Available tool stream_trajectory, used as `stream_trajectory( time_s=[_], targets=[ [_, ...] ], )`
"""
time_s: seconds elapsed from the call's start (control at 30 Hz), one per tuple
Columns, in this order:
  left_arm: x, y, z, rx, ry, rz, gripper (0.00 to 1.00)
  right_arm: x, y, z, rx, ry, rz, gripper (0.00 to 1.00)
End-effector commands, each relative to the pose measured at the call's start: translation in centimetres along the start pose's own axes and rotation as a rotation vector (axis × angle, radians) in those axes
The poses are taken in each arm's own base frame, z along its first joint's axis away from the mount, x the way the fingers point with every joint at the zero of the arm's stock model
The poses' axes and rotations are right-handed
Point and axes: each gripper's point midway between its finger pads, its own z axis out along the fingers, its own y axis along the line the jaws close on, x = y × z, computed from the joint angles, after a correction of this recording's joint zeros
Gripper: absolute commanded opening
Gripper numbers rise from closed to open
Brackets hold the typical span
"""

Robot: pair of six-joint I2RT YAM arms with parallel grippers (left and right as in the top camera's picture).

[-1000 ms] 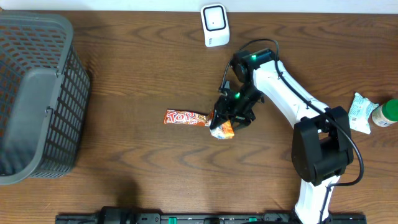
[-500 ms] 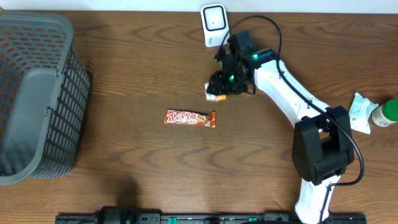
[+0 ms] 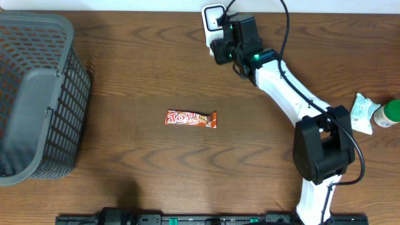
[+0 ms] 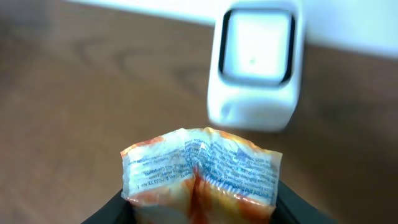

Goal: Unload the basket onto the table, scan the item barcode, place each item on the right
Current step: 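Hold the tissue pack against the white scanner face, then carry the tissue pack right and release it beside the wipes pack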

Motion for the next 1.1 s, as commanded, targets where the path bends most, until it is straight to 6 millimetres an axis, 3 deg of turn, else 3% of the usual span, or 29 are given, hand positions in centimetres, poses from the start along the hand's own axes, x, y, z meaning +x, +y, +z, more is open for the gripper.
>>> stream_trajectory(
  time_s=[0.0, 0.13, 0.37, 0.67, 0.93, 1.07],
  targets=[
    [-0.2, 0.3, -0.2, -0.013, -0.007, -0.008, 0.98, 0.3, -2.2, 2.3, 0.081, -0.029, -0.076, 0.45],
    [-0.2, 0.3, -0.2, -0.013, -0.007, -0.008, 0.98, -0.7, -3.4, 4.6, 0.094, -0.126, -0.101, 0.45],
    [-0.2, 0.3, -0.2, -0.013, -0.007, -0.008, 0.98, -4.2, -5.6, 7.8, 0.123, -0.330, -0.096, 0.41],
    [-0.2, 0.3, -0.2, -0.013, -0.007, -0.008, 0.98, -5.7, -5.0, 12.4, 0.099, -0.406, -0.098, 0.46],
    [-0.2, 0.3, -0.2, -0.013, -0.007, -0.008, 0.98, -5.4, -4.2, 13.0, 0.079, -0.390, -0.098, 0.47],
    [-0.2, 0.3, -0.2, -0.013, -0.007, -0.008, 0.98, -5.8, -4.6, 12.0, 0.088, -0.337, -0.092, 0.45]
  ],
)
